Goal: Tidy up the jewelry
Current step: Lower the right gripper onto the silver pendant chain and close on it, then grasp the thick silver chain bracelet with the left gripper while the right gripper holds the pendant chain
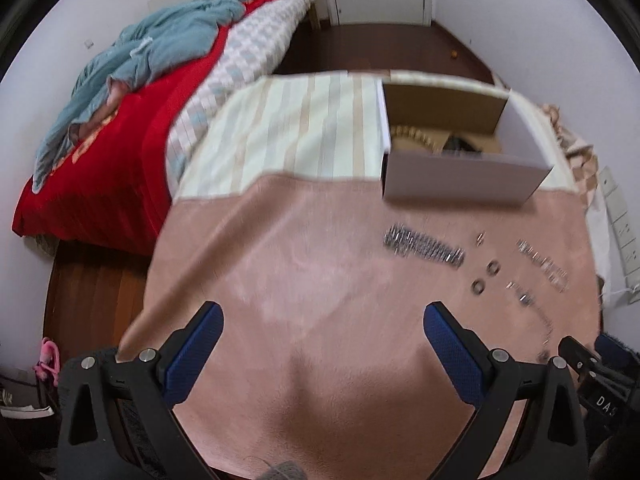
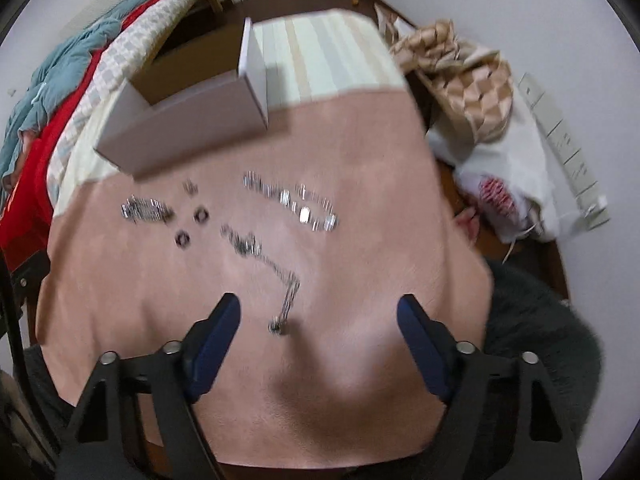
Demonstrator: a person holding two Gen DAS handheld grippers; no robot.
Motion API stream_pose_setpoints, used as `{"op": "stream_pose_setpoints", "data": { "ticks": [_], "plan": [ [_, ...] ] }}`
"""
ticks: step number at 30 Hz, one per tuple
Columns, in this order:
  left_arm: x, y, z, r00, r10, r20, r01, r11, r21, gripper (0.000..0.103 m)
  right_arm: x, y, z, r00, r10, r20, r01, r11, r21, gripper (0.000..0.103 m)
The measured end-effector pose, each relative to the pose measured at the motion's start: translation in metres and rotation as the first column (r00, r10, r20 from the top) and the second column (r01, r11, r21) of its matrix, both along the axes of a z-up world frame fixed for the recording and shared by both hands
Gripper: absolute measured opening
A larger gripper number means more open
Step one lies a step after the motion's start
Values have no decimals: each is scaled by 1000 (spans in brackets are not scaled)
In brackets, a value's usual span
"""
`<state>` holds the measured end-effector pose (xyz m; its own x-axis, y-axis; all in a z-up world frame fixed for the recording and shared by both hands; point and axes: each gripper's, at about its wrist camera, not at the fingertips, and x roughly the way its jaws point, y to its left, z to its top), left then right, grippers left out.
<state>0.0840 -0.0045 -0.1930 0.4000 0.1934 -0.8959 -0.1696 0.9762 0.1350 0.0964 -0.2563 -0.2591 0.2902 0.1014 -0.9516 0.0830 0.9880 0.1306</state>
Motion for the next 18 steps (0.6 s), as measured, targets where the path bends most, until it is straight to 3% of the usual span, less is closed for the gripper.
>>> {"op": "stream_pose_setpoints", "data": {
  "ticks": [3,8,10,13,18],
  "plan": [
    [-3,2,-15,1000,5,-27,-5,1000,4,102,-7,6,-20,1000,2,-10,-2,1000,26,63],
    [-1,7,-30,998,10,-60,-11,1000,-6,102,-13,22,-29,999,28,33,-28,1000,-8,53],
    [2,8,-33,998,9,-66,-10,1000,-7,102,-14,28,-29,998,44,48,-42,997,-58,31],
    [7,6,-36,998,4,-70,-5,1000,-16,102,-12,31,-25,997,55,62,-49,995,-89,10],
    [22,-16,-37,998,-52,-34,51,999,-20,102,-10,12,-21,996,-18,83,22,999,-41,10]
  ]
}}
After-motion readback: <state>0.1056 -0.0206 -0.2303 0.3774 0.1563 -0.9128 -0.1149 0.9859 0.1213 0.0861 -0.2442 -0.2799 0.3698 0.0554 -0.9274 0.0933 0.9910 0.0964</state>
